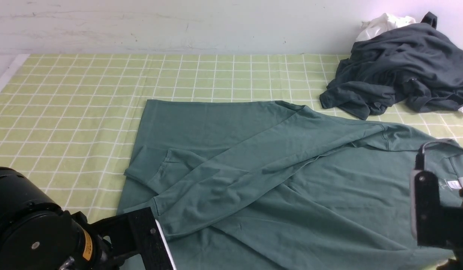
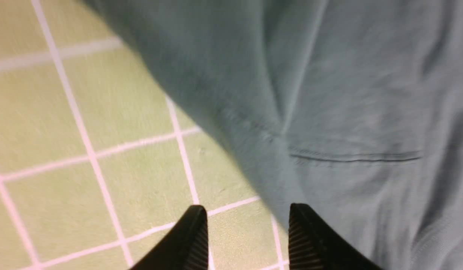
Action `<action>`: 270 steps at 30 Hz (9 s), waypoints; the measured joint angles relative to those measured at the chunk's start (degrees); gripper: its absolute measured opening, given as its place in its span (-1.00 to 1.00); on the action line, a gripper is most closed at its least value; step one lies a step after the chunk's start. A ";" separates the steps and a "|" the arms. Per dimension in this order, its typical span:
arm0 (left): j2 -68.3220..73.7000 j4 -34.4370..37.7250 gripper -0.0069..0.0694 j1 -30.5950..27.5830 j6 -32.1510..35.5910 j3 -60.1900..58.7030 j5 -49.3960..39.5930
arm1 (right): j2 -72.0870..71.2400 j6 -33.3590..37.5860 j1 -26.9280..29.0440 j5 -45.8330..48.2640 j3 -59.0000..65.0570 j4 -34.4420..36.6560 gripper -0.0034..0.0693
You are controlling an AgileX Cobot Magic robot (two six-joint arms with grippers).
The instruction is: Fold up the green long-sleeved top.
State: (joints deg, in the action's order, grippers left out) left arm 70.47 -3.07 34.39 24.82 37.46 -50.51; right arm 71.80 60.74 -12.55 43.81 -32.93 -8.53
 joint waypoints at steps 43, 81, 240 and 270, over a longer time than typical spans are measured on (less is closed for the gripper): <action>21.29 1.90 -0.80 -23.43 -16.29 39.66 5.94 | 22.04 -26.33 2.87 -6.03 -33.81 -6.91 -0.90; 35.52 -6.99 -0.69 -25.44 -25.94 66.01 14.39 | 53.10 -40.52 4.86 14.26 -82.90 17.25 -0.69; -36.29 -3.15 -0.82 -25.54 -30.05 -1.52 24.39 | 53.20 -47.20 -15.35 1.88 -75.82 41.78 -0.46; -48.09 -5.60 -0.82 -25.54 -24.17 -9.20 36.05 | 47.40 -34.67 -19.70 9.32 -79.29 33.77 -0.94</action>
State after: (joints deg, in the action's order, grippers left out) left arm 22.38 -8.67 8.85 0.65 28.26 -14.46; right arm 119.19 26.07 -32.25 53.13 -112.22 25.24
